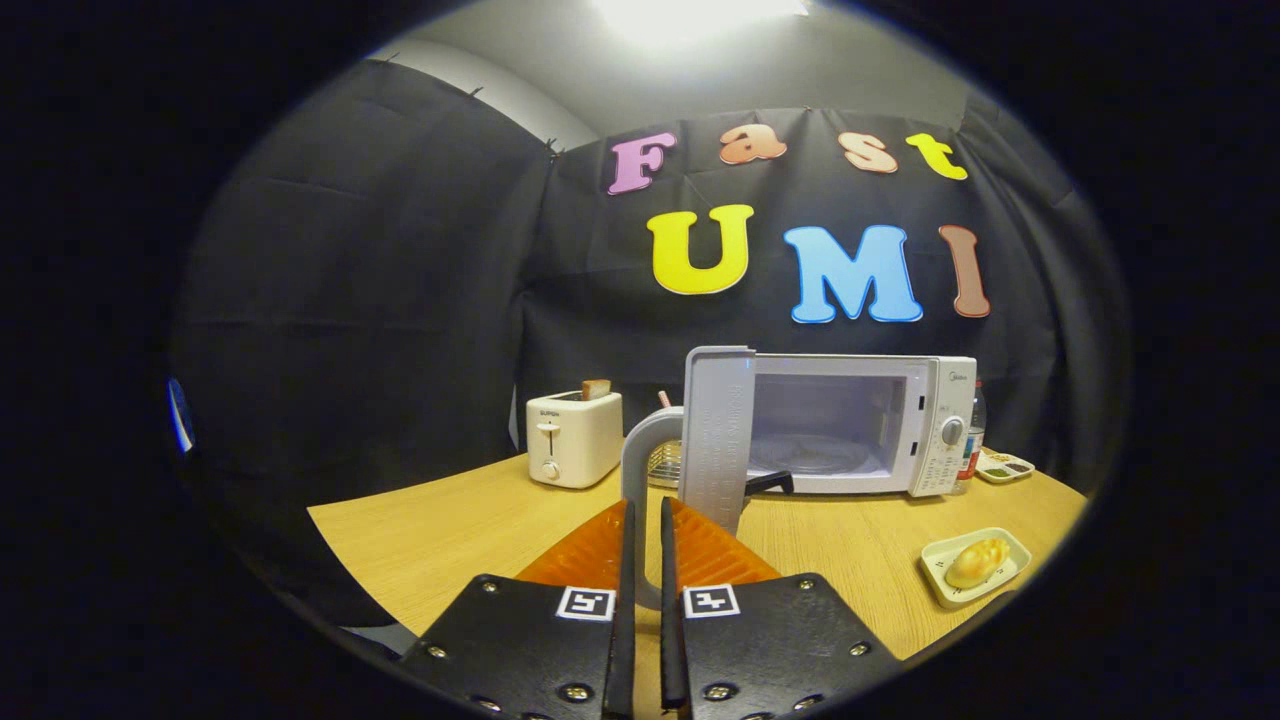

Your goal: Open the microwave, put the food inside, and close the microwave door.

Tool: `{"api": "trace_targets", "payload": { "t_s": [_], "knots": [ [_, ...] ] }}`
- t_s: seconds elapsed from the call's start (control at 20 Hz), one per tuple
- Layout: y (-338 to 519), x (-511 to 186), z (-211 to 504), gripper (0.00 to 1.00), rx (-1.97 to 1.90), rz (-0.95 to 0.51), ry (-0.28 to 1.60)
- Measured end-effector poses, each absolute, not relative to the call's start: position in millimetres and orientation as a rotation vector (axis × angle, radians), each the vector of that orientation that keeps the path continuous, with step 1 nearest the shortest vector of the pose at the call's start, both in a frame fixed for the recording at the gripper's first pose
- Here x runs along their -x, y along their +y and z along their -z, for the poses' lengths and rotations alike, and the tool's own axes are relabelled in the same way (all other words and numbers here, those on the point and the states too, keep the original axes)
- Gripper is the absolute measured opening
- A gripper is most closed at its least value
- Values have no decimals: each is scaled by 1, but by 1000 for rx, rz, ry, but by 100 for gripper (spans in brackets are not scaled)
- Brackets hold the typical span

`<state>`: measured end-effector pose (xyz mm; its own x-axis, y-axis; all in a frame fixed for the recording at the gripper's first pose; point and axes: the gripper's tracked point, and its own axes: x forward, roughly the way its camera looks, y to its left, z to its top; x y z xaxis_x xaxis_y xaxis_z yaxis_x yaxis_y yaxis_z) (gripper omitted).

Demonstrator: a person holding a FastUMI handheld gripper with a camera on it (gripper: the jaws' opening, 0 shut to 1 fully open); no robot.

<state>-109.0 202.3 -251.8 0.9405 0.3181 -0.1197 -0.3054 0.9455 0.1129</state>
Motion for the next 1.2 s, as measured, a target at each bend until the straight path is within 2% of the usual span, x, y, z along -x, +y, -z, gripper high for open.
{"api": "trace_targets", "payload": {
  "t_s": [0.1, 0.2, 0.35, 0.4, 0.45, 0.55, 0.65, 1.0, 1.2],
  "knots": [
    [189, 115, 253, 11, -94, -366, 140],
    [148, 116, 260, 11, -52, -325, 152],
    [81, 109, 286, 53, 8, -224, 216],
    [60, 109, 297, 56, 22, -191, 254],
    [37, 107, 308, 76, 38, -152, 291],
    [-12, 101, 329, 87, 76, -57, 359],
    [-47, 97, 347, 93, 80, 3, 416],
    [-115, 78, 392, 94, -13, 136, 573],
    [-114, 71, 414, 94, -70, 123, 676]
  ]
}}
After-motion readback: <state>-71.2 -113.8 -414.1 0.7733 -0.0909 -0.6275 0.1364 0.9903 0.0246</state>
